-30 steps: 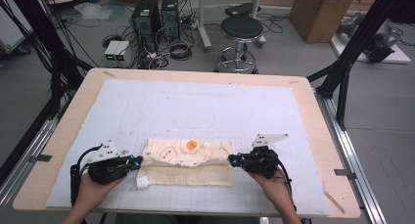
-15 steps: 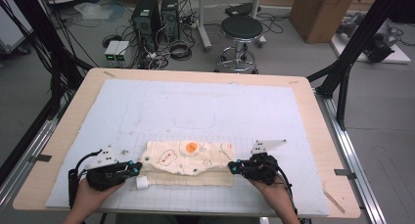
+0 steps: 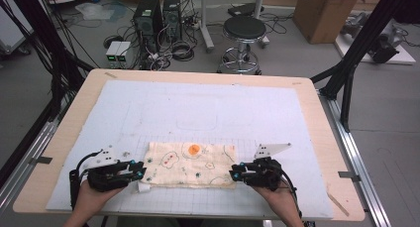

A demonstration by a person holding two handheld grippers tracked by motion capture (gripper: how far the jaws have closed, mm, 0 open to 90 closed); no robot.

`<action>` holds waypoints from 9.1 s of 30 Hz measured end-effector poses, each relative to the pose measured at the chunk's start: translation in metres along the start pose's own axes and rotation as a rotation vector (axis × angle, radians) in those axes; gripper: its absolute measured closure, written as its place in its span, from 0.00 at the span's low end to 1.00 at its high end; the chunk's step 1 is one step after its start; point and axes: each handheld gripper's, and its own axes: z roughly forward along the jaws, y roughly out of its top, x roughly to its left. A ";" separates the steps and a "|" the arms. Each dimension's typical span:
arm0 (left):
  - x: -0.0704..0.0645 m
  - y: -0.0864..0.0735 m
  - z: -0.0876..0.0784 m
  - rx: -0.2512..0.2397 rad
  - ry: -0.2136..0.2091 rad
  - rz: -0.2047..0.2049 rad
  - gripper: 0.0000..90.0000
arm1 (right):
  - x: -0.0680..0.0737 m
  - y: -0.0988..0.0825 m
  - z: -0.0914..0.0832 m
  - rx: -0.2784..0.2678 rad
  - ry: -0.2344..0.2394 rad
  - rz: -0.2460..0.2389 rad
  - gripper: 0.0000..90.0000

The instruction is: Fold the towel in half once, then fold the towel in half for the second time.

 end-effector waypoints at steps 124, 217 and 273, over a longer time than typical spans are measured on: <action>0.049 0.032 0.054 0.080 0.154 -0.057 0.94 | -0.052 0.036 0.047 0.073 -0.175 0.007 0.95; 0.035 0.029 0.023 -0.053 0.118 -0.075 0.48 | -0.020 0.030 0.022 -0.038 -0.202 -0.057 0.39; 0.061 0.029 0.059 0.058 0.173 -0.169 0.93 | -0.058 0.028 0.033 0.057 -0.198 0.070 0.92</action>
